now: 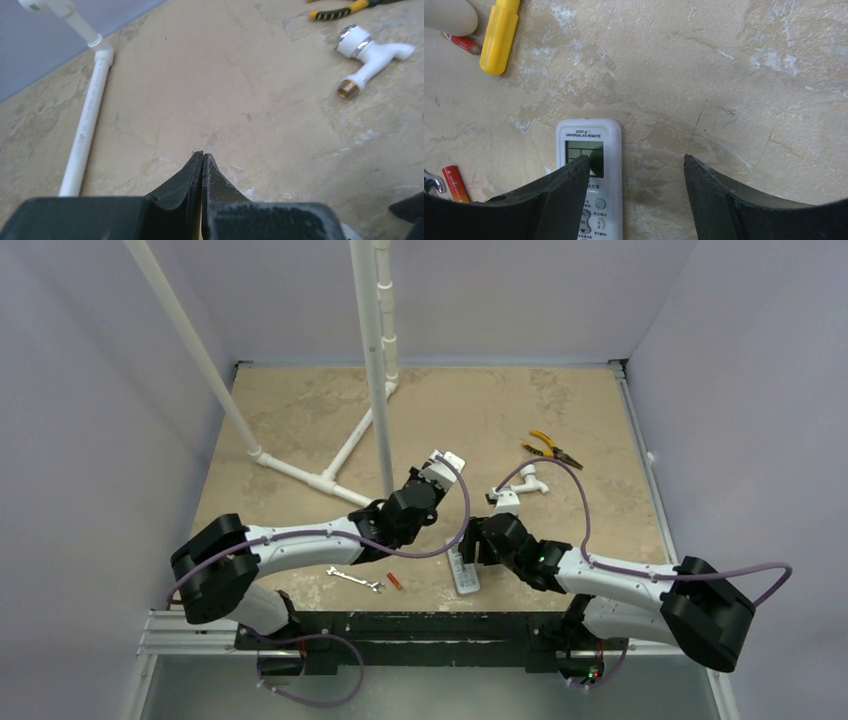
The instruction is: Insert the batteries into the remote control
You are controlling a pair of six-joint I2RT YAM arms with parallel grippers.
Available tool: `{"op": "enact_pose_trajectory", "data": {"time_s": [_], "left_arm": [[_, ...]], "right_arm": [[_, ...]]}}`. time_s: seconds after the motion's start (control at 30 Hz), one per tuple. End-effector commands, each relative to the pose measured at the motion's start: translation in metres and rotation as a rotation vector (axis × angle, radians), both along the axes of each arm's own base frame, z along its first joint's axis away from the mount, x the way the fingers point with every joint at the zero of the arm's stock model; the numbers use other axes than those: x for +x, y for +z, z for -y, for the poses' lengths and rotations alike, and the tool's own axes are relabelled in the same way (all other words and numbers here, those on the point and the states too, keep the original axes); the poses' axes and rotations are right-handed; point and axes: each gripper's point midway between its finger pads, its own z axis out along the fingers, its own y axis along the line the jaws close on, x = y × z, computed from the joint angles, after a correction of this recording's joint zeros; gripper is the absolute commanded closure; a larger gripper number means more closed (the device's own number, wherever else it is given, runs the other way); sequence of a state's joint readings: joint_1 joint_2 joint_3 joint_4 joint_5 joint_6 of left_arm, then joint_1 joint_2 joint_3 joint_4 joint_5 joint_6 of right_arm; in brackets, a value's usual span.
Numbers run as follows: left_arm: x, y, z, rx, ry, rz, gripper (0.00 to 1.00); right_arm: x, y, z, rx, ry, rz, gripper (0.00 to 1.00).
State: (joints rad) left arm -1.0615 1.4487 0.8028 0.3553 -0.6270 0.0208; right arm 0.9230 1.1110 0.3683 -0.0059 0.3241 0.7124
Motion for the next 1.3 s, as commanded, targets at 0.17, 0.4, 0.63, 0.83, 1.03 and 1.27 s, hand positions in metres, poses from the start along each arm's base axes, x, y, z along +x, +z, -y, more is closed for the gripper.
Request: {"op": "enact_pose_trajectory", "data": {"time_s": [0.17, 0.4, 0.63, 0.83, 1.03, 1.27], "left_arm": [[0.036, -0.005, -0.055, 0.108, 0.212, -0.055, 1.00], [0.047, -0.012, -0.132, 0.033, 0.423, -0.196, 1.00], [0.035, -0.017, -0.221, -0.193, 0.677, -0.296, 1.00], [0.021, -0.017, -0.278, -0.332, 0.888, -0.329, 1.00], [0.055, 0.015, -0.230, -0.477, 0.668, -0.254, 1.00], [0.126, 0.093, -0.152, -0.428, 0.512, -0.085, 0.68]], "right_arm": [[0.000, -0.007, 0.004, -0.045, 0.008, 0.004, 0.34], [0.000, -0.010, -0.001, -0.039, 0.026, -0.002, 0.34], [-0.001, -0.016, -0.009, -0.042, 0.059, -0.024, 0.35], [-0.002, -0.021, -0.011, -0.061, 0.078, -0.038, 0.35], [0.000, -0.015, -0.012, -0.049, 0.084, -0.017, 0.35], [0.011, 0.002, -0.017, -0.056, 0.095, 0.038, 0.33]]}}
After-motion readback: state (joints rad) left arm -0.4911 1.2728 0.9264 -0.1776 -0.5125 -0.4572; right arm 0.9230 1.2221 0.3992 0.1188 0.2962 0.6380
